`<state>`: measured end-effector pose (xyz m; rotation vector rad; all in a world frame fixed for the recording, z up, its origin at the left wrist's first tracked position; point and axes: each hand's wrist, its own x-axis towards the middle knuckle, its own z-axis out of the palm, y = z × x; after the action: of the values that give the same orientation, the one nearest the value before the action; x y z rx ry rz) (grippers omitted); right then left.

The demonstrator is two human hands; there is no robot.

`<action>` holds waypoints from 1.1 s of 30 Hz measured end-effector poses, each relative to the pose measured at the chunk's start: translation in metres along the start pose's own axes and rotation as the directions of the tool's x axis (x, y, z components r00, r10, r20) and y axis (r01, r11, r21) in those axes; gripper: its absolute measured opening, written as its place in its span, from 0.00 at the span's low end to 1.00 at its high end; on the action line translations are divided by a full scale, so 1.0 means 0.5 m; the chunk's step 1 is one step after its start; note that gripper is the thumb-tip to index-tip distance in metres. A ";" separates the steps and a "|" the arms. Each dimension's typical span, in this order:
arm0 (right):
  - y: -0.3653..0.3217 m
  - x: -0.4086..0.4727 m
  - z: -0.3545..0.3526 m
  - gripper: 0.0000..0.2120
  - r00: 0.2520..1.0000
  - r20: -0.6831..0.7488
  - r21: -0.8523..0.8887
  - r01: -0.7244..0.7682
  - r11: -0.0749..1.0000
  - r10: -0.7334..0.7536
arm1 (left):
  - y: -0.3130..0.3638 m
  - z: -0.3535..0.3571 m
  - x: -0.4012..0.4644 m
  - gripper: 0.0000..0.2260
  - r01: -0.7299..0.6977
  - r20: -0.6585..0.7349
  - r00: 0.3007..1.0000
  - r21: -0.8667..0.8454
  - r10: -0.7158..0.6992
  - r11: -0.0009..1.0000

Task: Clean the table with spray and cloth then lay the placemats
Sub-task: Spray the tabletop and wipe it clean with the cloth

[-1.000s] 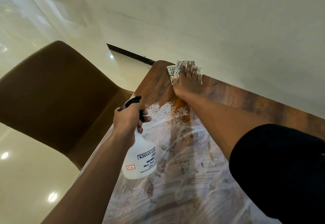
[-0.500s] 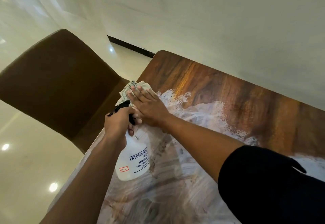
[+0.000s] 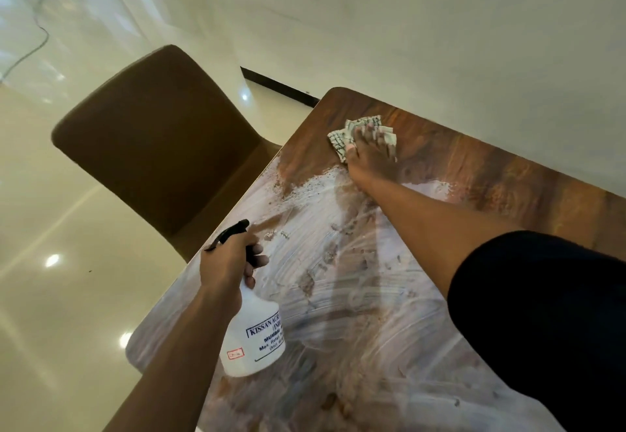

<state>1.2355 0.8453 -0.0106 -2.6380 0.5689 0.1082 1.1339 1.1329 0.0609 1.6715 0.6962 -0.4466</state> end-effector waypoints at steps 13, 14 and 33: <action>-0.177 -0.074 0.120 0.30 0.727 0.289 -0.147 0.677 0.721 -0.623 | -0.038 -0.020 -0.007 0.06 -0.006 -0.076 0.997 -0.089 -0.001 0.996; -0.165 -0.057 0.109 0.31 0.749 0.278 -0.153 0.652 0.742 -0.601 | -0.040 -0.020 -0.005 0.06 -0.008 -0.077 0.997 -0.091 0.001 0.996; -0.168 -0.222 0.142 0.31 0.643 0.344 -0.132 0.755 0.643 -0.685 | -0.083 -0.005 -0.058 0.05 0.016 -0.136 0.990 -0.097 -0.030 0.995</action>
<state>1.1694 0.9865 -0.0226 -2.8199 -0.6821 0.2956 1.0846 1.1341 0.0488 1.6159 0.8266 -0.3110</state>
